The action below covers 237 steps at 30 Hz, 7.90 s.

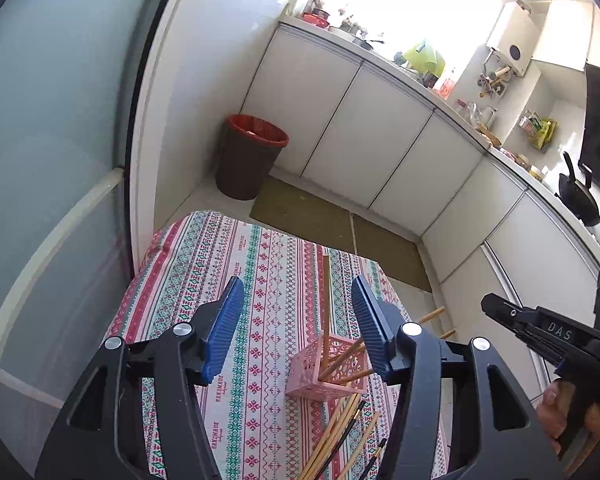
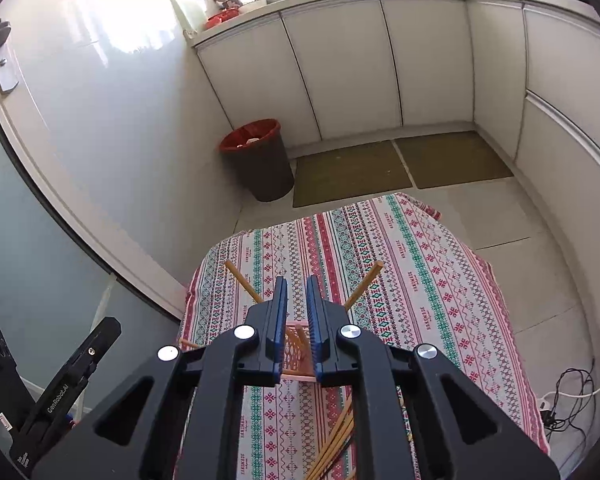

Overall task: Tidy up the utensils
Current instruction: 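Move both tools back over the chopstick pile beside the basket, then close the left tool on a wooden chopstick while the right tool grasps the black chopstick, then lift both held chopsticks above the pink basket and lower them in, then open both tools and move them back to the chopstick pile, then close the left tool on a wooden chopstick from the pile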

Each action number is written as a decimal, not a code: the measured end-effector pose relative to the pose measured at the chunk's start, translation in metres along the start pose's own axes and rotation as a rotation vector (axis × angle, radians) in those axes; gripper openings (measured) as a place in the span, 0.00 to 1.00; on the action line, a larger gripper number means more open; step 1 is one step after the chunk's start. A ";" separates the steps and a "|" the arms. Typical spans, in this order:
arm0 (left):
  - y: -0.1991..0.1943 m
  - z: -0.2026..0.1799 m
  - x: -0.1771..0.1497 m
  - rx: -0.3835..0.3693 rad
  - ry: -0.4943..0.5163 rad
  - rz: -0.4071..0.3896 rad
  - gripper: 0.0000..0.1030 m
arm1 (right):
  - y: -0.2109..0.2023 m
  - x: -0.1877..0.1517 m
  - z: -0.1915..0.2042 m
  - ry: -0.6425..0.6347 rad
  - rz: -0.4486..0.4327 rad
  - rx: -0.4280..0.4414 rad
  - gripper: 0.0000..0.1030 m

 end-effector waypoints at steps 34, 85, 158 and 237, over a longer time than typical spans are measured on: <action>0.159 -0.117 -0.264 0.037 0.503 0.744 0.31 | 0.012 -0.208 -0.290 0.368 0.158 -0.272 0.90; 0.040 -0.091 -0.146 0.007 0.451 0.369 0.06 | 0.134 -0.221 -0.152 0.310 0.512 -0.224 0.07; 0.002 -0.064 0.008 0.074 0.171 -0.015 0.42 | 0.014 -0.005 -0.005 0.026 -0.068 -0.056 0.10; 0.145 -0.075 -0.307 0.007 0.593 0.859 0.04 | 0.051 -0.246 -0.189 0.234 0.343 -0.181 0.89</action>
Point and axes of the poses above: each gripper's, at about its wrist camera, not at the fingertips, and y roughly the way its jaws point, z to its left, x to its top, the point moved 7 cm from there along y, roughly the way its jaws point, and after that the axes turned 8 degrees about -x, right-handed, at the moved point
